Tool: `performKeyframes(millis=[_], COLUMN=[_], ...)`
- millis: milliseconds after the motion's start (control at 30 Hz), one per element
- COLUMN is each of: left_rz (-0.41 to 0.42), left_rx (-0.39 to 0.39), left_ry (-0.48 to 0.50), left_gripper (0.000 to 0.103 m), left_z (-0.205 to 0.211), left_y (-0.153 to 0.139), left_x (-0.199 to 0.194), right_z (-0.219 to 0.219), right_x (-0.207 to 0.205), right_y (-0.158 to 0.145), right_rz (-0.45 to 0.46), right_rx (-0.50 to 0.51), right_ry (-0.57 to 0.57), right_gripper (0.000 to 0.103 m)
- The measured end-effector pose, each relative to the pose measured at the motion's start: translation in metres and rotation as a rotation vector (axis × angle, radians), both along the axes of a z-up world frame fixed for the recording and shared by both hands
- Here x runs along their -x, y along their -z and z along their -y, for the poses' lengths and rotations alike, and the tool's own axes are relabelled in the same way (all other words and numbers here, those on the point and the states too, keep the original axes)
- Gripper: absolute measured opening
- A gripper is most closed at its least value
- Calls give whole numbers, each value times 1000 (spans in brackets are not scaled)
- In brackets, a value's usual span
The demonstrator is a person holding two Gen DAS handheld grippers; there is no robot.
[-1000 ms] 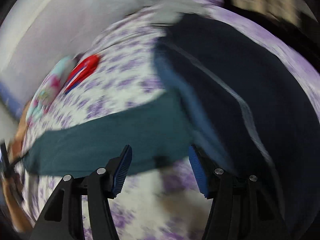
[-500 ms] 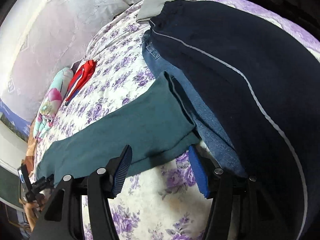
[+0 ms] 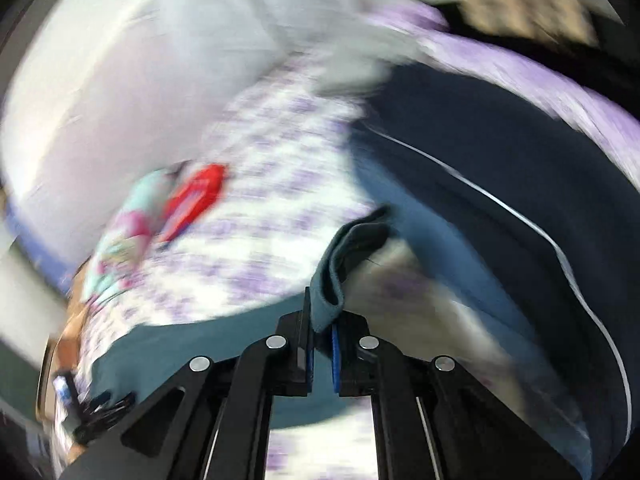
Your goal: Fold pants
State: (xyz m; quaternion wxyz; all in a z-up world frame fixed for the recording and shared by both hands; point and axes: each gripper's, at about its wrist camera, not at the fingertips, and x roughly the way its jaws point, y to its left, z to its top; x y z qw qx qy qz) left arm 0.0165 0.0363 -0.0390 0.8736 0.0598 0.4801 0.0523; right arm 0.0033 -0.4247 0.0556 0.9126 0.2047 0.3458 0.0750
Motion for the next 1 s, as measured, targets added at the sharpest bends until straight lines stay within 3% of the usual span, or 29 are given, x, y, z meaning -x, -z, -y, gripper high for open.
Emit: performKeyframes(millis=[67, 167, 267, 333, 400, 433, 467, 500, 533, 600, 700, 767, 867, 1000], left_rz=[22, 57, 73, 77, 73, 72, 72, 71, 71, 74, 101, 121, 135, 107], left_rx=[0, -1, 32, 62, 80, 88, 97, 103, 96, 63, 42, 55, 78, 164], left_ry=[-11, -69, -117, -142, -171, -178, -184, -186, -185, -181, -166, -136, -88, -39], left_gripper=[99, 99, 99, 99, 99, 99, 99, 99, 99, 99, 99, 99, 99, 99], left_z=[-3, -13, -29, -40, -51, -54, -56, -56, -55, -50, -38, -27, -5, 22], left_y=[-3, -8, -11, -12, -11, -10, -10, -10, -10, -12, -21, -30, -40, -44], left_x=[5, 16, 27, 33, 35, 36, 37, 37, 37, 35, 33, 30, 21, 2], right_z=[-50, -125, -210, -263, -296, -304, -307, -305, -298, -279, -231, -185, -125, -95], right_x=[-13, -33, -54, -66, -70, -67, -65, -66, -68, -71, -62, -62, -68, -70], right_y=[-17, -15, 20, 60, 99, 99, 93, 88, 84, 73, 45, 33, 34, 53], right_rz=[41, 40, -57, -181, -303, -236, -211, -239, -267, -289, -178, -120, -106, -156], right_rx=[4, 12, 46, 109, 166, 199, 229, 187, 135, 70, 52, 66, 120, 99], right_ry=[-112, -264, -436, -539, -591, -616, -636, -672, -680, -692, -648, -550, -379, -348], right_gripper=[7, 7, 7, 7, 15, 25, 36, 53, 56, 56, 56, 56, 56, 56])
